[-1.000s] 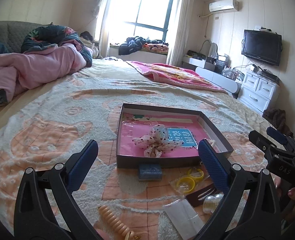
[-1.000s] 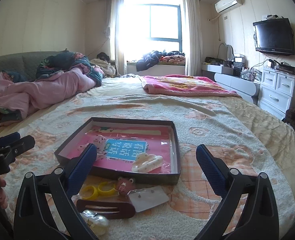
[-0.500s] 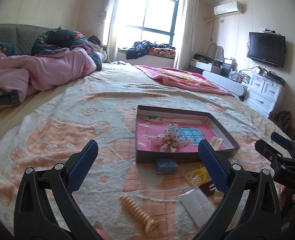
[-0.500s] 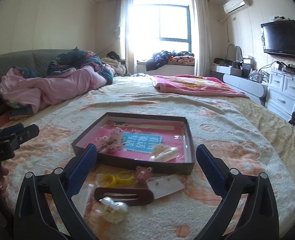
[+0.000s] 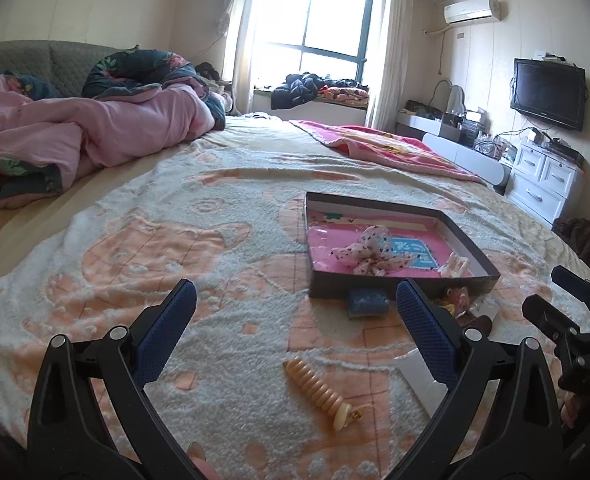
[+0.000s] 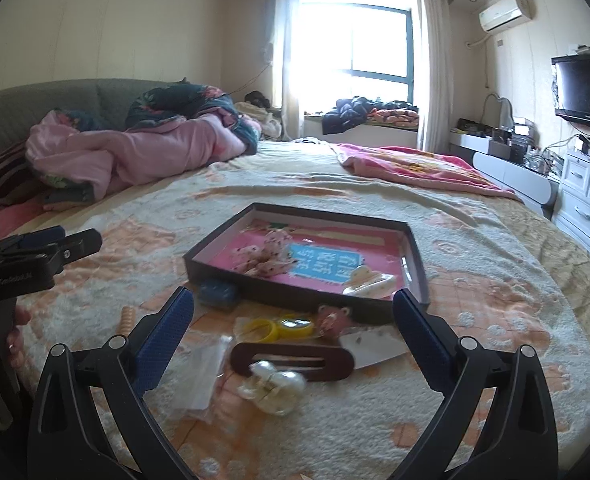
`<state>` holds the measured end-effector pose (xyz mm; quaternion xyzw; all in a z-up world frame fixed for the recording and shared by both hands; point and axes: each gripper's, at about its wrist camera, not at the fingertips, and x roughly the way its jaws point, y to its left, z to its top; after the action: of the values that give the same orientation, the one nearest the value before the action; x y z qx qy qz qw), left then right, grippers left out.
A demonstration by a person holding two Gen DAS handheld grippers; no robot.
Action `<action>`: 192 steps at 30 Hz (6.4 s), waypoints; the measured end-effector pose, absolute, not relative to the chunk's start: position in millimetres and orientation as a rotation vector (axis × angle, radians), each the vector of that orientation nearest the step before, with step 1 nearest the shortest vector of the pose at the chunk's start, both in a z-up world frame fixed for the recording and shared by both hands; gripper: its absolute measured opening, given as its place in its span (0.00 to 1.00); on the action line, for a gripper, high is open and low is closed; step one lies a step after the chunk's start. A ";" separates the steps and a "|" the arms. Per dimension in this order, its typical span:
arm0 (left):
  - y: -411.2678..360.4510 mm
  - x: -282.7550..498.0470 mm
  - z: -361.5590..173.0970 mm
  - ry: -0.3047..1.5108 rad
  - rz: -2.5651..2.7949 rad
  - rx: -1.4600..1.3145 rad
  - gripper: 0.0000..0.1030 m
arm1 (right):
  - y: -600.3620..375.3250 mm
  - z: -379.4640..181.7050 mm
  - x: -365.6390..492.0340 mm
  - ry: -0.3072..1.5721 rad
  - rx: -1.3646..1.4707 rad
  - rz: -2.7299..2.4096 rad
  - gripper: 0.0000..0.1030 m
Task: Organize jewelry
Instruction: 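Withdraw both open tools from the tray toward the remaining accessories, then grasp the clear plastic claw clip with the right tool while the left tool grasps the gold spiral hair coil, then carry the clear claw clip over the tray with the right tool while the left tool carries the spiral coil, then release the clear clip into the tray with the right tool while the left tool drops the coil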
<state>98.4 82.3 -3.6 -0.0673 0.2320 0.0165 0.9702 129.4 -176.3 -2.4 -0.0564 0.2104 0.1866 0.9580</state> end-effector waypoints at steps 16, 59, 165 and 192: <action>96.7 89.6 -26.8 0.531 0.021 -0.141 0.89 | -156.8 -24.2 113.6 0.474 -0.141 0.435 0.94; 50.4 118.8 -87.7 0.737 -0.125 -0.097 0.17 | -173.8 -81.4 153.1 0.656 -0.097 0.350 0.45; -29.0 306.9 -47.6 0.744 -0.232 -0.076 0.11 | -215.3 -42.1 359.1 0.676 -0.135 0.221 0.45; -8.6 286.7 -40.9 0.701 -0.195 -0.116 0.36 | -209.8 -37.5 342.2 0.646 -0.088 0.252 0.59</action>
<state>286.7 -8.6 -40.9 -0.0569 0.3426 -0.0951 0.9329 342.2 -209.8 -37.5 -0.0434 0.3167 0.1234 0.9395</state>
